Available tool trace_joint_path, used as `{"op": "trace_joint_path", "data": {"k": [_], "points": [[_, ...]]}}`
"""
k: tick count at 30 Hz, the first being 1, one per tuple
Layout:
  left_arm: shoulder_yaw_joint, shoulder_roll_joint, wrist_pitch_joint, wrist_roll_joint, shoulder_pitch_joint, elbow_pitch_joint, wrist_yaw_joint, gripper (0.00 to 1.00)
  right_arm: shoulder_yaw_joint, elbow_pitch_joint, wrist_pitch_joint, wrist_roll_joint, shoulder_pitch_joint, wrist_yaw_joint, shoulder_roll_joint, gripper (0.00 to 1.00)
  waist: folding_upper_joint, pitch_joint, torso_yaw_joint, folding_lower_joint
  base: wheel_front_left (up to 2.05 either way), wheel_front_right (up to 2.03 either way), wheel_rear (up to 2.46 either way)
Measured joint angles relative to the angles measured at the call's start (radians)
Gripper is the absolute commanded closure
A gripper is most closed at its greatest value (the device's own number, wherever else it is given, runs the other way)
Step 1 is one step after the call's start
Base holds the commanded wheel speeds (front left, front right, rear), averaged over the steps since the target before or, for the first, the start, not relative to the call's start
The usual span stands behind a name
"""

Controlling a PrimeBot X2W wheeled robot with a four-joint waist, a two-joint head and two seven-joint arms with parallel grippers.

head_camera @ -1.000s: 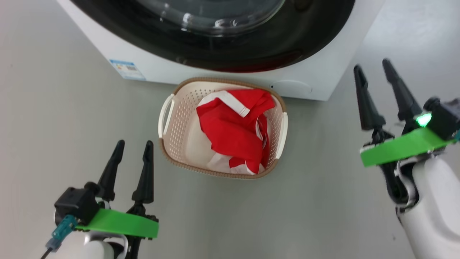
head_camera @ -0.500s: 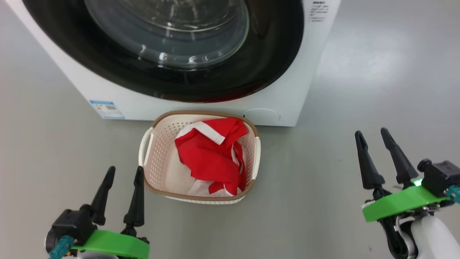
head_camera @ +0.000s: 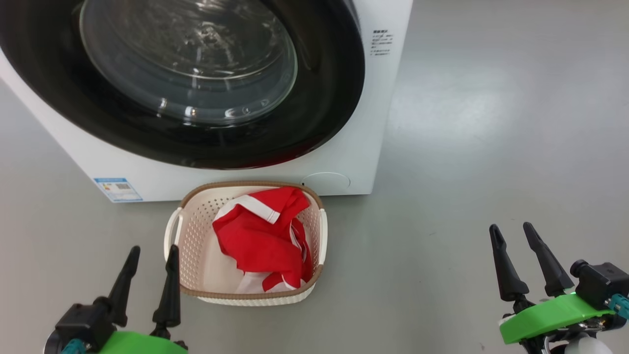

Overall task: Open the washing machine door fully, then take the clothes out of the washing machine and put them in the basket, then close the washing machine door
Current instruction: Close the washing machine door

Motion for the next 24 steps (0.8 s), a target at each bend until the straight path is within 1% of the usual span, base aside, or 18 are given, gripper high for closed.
{"op": "trace_joint_path", "data": {"k": [7,13,24], "points": [[0.012,0.007,0.0,0.0,0.045,-0.009,0.0,0.0,-0.026,-0.005,0.0,-0.001,0.046,0.0,0.007,0.0,0.0,-0.032,-0.028,0.0,0.0,0.0,0.0],[0.004,0.014,0.0,-0.005,0.08,-0.019,0.0,0.0,-0.036,-0.013,0.0,-0.001,0.082,0.0,0.013,0.0,0.0,-0.057,-0.046,0.0,0.0,0.0,0.0],[0.001,0.017,0.0,-0.014,0.094,-0.022,0.0,0.0,-0.058,-0.019,0.0,-0.007,0.099,0.0,0.027,0.0,0.0,-0.066,-0.056,0.0,0.0,0.0,0.0]]}}
